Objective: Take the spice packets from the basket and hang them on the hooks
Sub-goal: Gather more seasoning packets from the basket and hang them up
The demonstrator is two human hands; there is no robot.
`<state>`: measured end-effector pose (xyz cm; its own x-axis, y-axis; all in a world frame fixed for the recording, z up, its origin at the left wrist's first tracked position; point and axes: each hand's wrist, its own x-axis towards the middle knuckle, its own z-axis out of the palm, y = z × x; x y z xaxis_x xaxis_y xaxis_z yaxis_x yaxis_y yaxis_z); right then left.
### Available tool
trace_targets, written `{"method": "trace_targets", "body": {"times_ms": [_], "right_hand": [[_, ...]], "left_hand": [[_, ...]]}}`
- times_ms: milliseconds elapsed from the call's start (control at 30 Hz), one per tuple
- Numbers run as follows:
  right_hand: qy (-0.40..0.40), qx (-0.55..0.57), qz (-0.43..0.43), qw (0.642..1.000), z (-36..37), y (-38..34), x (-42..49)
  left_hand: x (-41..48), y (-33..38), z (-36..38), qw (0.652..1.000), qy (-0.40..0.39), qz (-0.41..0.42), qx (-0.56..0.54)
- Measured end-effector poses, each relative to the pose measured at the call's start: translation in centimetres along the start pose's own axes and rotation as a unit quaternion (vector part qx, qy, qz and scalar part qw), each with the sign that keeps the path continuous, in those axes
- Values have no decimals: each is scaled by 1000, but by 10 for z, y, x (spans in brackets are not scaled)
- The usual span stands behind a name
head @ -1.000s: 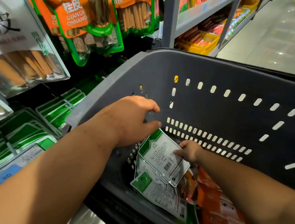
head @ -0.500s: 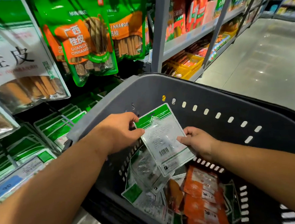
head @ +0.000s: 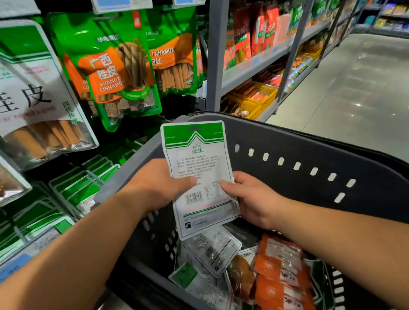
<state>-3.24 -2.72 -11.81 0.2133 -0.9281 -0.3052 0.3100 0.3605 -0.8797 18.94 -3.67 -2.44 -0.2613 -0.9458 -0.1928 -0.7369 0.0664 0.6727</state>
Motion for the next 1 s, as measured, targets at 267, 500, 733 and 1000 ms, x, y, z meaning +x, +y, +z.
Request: {"method": "trace_targets", "body": {"times_ms": [267,500,733,1000], "right_hand": [[27,-103,67,992,-24,48,34],[141,-334,183,914,-76,109,58],[133,-458,227,849,-91,148,73],[153,-357,234,892,-72,144,65]], "left_hand": [[5,-4,3,989,10,-46,141],[8,-4,4,984,15,-49,168],[7,-6,4,986,25,-51,158],[9,-6,3,986,18,-58,155]]}}
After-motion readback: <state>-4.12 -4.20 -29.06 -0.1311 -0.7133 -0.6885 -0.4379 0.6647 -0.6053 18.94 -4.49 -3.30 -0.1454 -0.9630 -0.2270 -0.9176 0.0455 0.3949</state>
